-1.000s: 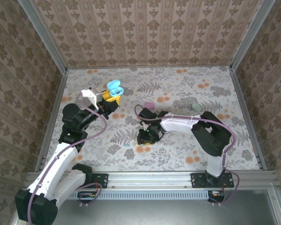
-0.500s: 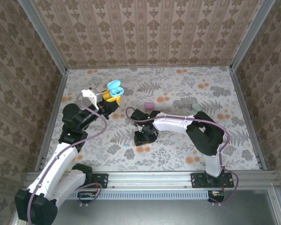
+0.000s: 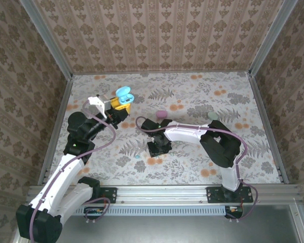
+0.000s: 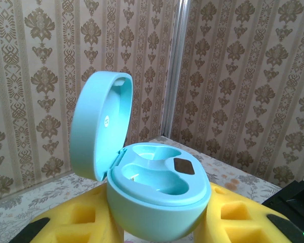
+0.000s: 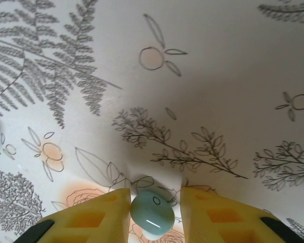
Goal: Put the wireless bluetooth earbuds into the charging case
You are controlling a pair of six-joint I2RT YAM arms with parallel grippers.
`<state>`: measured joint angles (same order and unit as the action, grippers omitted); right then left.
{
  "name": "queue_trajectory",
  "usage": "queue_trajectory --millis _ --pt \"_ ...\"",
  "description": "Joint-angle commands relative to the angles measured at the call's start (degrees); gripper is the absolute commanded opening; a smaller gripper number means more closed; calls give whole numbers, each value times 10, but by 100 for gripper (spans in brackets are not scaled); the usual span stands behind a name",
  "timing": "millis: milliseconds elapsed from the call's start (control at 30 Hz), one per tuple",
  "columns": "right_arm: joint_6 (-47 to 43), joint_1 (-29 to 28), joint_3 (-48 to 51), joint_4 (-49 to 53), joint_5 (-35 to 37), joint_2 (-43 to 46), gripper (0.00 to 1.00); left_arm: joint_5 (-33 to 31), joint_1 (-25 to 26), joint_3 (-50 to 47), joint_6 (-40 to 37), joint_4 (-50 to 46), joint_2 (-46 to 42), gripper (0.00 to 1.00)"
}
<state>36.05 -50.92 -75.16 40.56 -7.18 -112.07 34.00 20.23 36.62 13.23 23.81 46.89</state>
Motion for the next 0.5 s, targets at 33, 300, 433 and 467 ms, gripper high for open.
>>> queue_trajectory --millis 33,300,433,467 --pt "69 22 38 -15 44 35 32 -3 3 16 -9 20 -4 29" --pt "97 57 99 -64 30 75 32 -2 4 19 -8 22 2 29" --pt "109 58 108 -95 -16 84 35 1 4 20 -6 26 6 29" --pt "114 56 109 -96 -19 89 35 1 4 21 -6 26 7 29"
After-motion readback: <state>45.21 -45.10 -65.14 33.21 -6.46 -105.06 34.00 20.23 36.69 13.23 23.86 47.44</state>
